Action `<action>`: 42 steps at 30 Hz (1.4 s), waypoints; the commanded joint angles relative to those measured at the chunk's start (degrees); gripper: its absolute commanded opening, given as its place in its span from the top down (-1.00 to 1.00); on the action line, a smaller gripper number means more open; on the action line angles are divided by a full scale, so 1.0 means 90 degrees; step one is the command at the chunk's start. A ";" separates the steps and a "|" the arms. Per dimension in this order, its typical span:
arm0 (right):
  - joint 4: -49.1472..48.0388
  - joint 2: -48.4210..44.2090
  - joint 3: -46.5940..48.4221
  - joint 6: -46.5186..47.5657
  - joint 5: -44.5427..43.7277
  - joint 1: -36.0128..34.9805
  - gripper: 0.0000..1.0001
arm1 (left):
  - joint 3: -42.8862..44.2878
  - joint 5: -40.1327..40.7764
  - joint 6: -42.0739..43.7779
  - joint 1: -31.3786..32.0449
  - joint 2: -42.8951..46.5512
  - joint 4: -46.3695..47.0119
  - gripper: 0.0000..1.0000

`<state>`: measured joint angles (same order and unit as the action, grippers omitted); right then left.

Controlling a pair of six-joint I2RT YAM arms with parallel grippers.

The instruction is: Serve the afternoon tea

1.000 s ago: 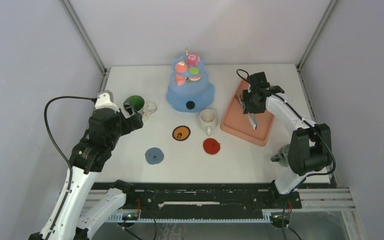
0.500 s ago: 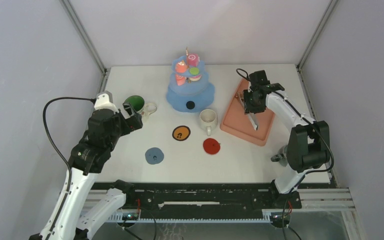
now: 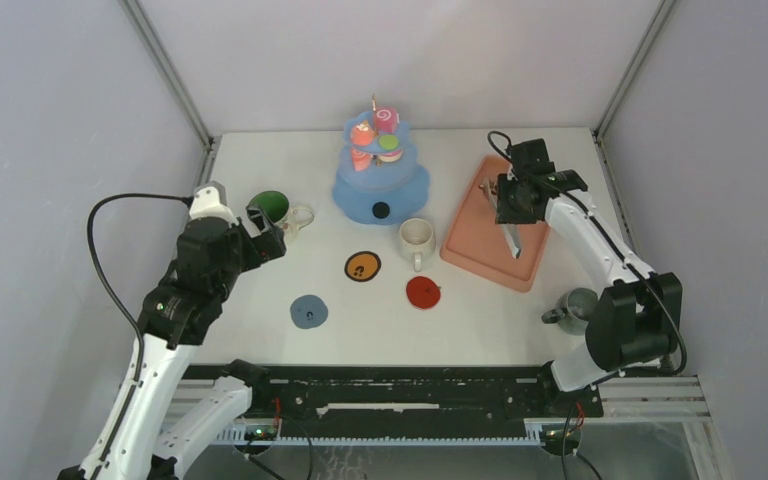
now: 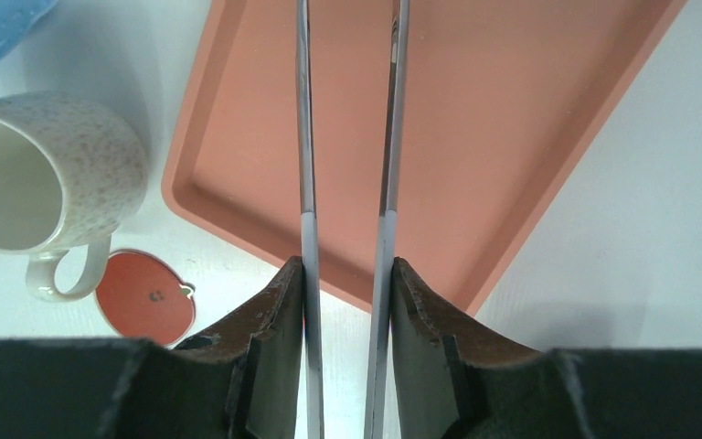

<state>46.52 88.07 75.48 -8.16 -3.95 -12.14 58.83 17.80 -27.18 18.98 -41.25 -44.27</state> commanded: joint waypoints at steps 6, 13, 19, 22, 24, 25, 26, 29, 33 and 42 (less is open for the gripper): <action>-0.0061 -0.0628 -0.0320 -0.0402 -0.0070 -0.0029 0.57 | -0.0192 -0.0026 -0.0069 -0.0054 -0.0007 0.0202 -0.94; -0.0052 -0.0987 -0.0467 -0.0437 -0.0138 -0.0028 0.58 | -0.0199 -0.0033 -0.0045 -0.0049 -0.0018 0.0210 -0.95; -0.0090 -0.1333 -0.0372 -0.0440 0.0112 -0.0113 0.57 | -0.0218 -0.0055 -0.0032 -0.0049 -0.0038 0.0253 -0.95; -0.0139 -0.1268 -0.0206 -0.0467 0.0127 -0.0317 0.57 | -0.0227 -0.0054 -0.0020 -0.0049 -0.0031 0.0261 -0.95; -0.0198 -0.1132 -0.0057 -0.0493 0.0135 -0.0509 0.57 | -0.0239 -0.0054 -0.0027 -0.0048 -0.0028 0.0253 -0.95; -0.0226 -0.1043 0.0024 -0.0498 0.0128 -0.0620 0.57 | -0.0251 -0.0046 -0.0027 -0.0049 -0.0021 0.0251 -0.95; -0.0262 -0.0944 0.0117 -0.0506 0.0119 -0.0735 0.57 | -0.0256 -0.0040 -0.0027 -0.0051 0.0002 0.0251 -0.95; -0.0356 -0.0555 0.0417 -0.0519 0.0104 -0.1128 0.57 | -0.0276 0.0016 -0.0036 -0.0051 0.0077 0.0234 -0.95; -0.0433 0.0176 0.0878 -0.0529 0.0068 -0.1510 0.57 | -0.0269 0.0121 -0.0028 -0.0054 0.0160 0.0134 -0.95; -0.0599 0.1370 0.1491 -0.0506 0.0190 -0.1902 0.59 | -0.0234 0.0455 0.0029 -0.0054 0.0365 -0.0126 -0.95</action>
<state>44.58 99.04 85.73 -11.92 -2.72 -28.47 56.99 19.59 -27.03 18.98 -39.00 -44.82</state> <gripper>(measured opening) 0.417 0.974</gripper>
